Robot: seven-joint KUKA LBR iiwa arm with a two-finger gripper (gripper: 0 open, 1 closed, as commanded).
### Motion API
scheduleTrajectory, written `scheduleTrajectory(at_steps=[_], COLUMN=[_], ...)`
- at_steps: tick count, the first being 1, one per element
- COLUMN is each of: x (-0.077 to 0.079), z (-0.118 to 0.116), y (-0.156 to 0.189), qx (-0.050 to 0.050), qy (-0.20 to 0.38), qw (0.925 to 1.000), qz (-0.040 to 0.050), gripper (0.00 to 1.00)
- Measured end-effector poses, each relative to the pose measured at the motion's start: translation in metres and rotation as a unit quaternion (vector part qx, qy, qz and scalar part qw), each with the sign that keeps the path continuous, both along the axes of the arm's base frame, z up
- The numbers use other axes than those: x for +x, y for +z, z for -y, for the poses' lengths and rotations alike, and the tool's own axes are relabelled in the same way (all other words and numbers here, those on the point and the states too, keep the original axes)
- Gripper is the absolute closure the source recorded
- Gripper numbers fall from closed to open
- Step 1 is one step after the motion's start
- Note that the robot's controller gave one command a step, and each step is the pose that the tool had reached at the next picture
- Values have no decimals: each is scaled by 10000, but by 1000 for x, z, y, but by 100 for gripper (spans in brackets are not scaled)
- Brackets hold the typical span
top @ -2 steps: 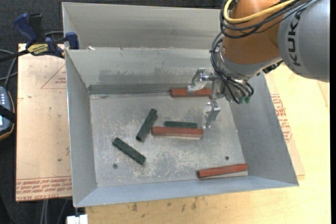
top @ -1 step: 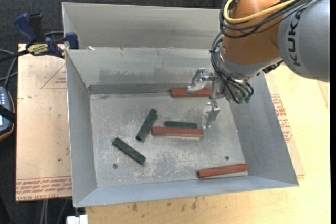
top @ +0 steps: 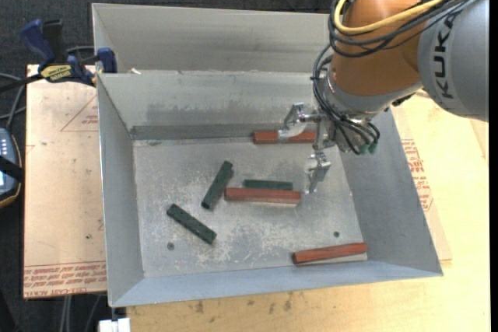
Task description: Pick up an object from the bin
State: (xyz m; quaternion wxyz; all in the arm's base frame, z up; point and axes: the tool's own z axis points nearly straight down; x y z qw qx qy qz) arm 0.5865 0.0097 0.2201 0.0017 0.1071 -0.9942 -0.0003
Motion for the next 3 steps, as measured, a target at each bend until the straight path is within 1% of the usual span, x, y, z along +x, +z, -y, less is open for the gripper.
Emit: scheduleTrajectory(at_steps=[1,2,3], x=[-32,-32,-32], z=[-13,-12,-12], y=[-145,-143,-143], qx=[9,3,3], qy=[1266,1266,1266], qw=[9919,9919,9919], qz=[58,59,60], gripper=[100,0,0])
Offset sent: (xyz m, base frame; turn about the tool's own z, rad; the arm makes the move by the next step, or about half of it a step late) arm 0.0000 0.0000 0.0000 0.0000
